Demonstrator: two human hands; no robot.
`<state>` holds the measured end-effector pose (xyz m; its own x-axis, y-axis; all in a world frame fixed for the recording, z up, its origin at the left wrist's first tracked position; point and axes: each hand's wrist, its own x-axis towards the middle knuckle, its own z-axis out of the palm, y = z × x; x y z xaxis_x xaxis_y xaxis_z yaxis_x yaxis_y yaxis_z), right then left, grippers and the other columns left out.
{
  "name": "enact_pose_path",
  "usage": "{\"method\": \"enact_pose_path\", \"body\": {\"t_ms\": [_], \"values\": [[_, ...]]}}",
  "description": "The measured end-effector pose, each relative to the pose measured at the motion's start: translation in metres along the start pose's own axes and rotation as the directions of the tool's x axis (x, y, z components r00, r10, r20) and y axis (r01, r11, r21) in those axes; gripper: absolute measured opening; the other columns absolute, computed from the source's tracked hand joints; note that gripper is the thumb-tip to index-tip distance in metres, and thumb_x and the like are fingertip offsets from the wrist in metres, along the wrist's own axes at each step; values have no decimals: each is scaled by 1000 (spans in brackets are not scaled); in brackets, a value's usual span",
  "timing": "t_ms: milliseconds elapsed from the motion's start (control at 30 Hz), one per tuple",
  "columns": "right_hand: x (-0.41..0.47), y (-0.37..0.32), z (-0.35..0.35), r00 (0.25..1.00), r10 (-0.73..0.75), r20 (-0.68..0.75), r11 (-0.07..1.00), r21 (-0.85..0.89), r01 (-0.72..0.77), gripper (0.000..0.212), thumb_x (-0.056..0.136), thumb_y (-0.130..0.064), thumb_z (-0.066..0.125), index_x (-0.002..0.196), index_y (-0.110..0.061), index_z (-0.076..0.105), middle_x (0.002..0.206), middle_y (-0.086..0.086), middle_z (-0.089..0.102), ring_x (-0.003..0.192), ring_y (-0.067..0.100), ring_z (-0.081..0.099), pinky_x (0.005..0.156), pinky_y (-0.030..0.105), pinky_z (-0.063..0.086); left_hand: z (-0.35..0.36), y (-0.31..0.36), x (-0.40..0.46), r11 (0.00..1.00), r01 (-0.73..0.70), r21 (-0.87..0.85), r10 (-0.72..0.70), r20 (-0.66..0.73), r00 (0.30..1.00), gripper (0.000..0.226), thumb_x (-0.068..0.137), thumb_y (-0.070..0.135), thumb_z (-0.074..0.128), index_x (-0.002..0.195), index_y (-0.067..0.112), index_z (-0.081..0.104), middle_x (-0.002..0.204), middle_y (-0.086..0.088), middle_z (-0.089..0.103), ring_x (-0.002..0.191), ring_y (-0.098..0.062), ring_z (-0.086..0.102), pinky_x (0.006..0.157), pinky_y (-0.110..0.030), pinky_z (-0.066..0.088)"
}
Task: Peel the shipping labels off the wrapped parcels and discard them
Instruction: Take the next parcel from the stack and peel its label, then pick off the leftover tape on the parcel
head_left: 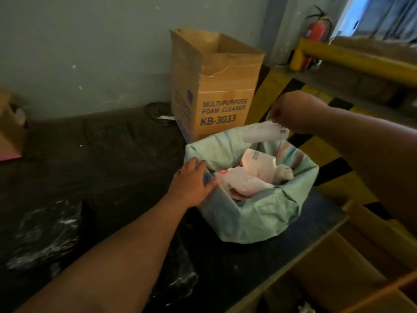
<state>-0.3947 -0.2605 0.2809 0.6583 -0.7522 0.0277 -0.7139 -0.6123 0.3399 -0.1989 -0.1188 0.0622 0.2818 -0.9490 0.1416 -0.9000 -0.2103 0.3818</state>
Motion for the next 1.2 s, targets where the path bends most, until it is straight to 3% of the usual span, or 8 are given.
{"method": "enact_pose_path", "body": {"t_ms": [200,333,467,567,833,933,1100,1200], "values": [[-3,53,27,1000,27,2,992,126,-27,26,93,-21,58,117,-23,67,109,2,69,97,20,64,84,36,54,36,44,20,983,109,-150,-98,78,992,69,103,53,43,157,13,27,167,-13,12,154,-29,11,123,-42,18],[-1,64,38,999,16,37,985,174,-22,20,94,-24,58,108,-17,70,101,2,69,92,18,64,85,35,54,51,39,24,990,118,-71,-112,76,991,71,104,49,40,156,2,26,168,-17,7,156,-29,2,126,-39,6],[5,64,39,998,-45,38,968,249,34,28,96,-25,57,121,-18,68,113,3,68,104,22,62,84,31,47,47,39,24,990,143,4,-143,120,982,70,107,46,37,157,0,20,169,-14,-1,156,-26,-6,125,-36,-1],[8,65,38,995,-86,51,961,266,69,29,97,-26,57,123,-18,67,120,3,67,111,23,59,90,34,45,42,41,24,988,151,38,-155,146,977,71,107,48,34,158,1,20,169,-13,2,156,-25,-5,126,-39,3],[16,64,47,990,-129,58,946,305,106,30,96,-36,55,113,-18,72,110,5,70,101,23,61,91,40,50,35,43,23,986,136,96,-151,180,972,74,105,54,31,159,3,18,169,-11,8,156,-25,-2,126,-41,6],[23,57,51,985,-151,88,946,300,119,33,96,-40,55,118,-19,70,115,4,69,107,23,60,91,37,47,35,42,22,987,130,90,-144,180,973,76,104,55,34,158,3,20,168,-13,9,156,-25,-1,125,-39,6],[41,24,55,963,-222,151,941,293,171,37,94,-47,57,118,-22,70,122,6,66,115,25,57,85,29,38,23,36,20,990,66,121,-83,142,986,76,101,61,38,155,8,30,163,-15,24,154,-28,13,123,-43,15],[53,-12,51,952,-272,141,929,296,222,40,93,-48,58,117,-19,71,124,7,65,117,27,57,91,30,42,-3,21,15,985,54,166,-68,81,994,79,99,63,40,155,9,28,159,-14,31,149,-28,26,120,-45,19]]}}
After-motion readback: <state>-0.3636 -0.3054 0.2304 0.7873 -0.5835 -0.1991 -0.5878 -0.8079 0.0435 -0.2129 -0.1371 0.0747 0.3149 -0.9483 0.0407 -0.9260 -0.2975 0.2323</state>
